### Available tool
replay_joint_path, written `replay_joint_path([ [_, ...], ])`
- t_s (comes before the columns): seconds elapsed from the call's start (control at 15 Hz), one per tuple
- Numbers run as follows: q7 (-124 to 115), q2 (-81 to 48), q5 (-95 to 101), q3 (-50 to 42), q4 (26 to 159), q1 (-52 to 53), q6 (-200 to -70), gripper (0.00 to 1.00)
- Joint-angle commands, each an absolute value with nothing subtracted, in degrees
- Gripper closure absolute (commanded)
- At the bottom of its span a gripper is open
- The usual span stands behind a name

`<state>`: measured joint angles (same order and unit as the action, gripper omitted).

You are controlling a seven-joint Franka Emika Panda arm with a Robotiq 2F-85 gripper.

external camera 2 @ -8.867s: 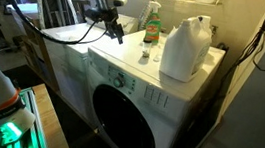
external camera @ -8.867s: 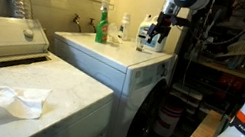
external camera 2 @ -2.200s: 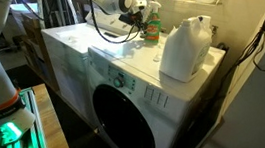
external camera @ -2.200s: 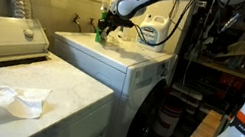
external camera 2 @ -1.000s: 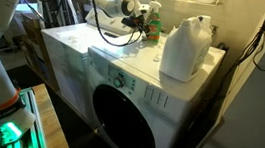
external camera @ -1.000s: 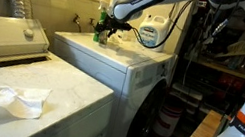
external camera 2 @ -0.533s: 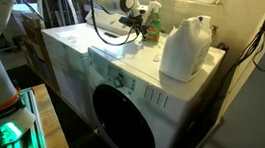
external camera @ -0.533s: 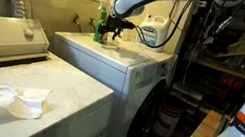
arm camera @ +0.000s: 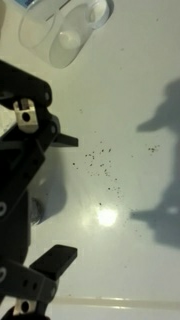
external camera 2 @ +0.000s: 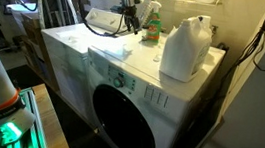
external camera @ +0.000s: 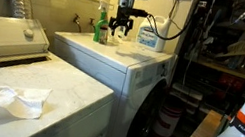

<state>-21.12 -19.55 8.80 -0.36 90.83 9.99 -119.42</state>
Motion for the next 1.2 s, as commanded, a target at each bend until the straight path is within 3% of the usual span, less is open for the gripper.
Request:
replay_joint_path([
  [0.0, -14.89, -10.81, 5.19, 0.89, 97.62, 7.36, -115.08, 0.00],
  [1.0, -0.29, 9.03, -2.32, -0.90, 114.78, 0.30, -107.50, 0.00],
  [1.13, -1.38, 5.93, -2.01, -0.38, 110.76, 0.49, -106.38, 0.00],
])
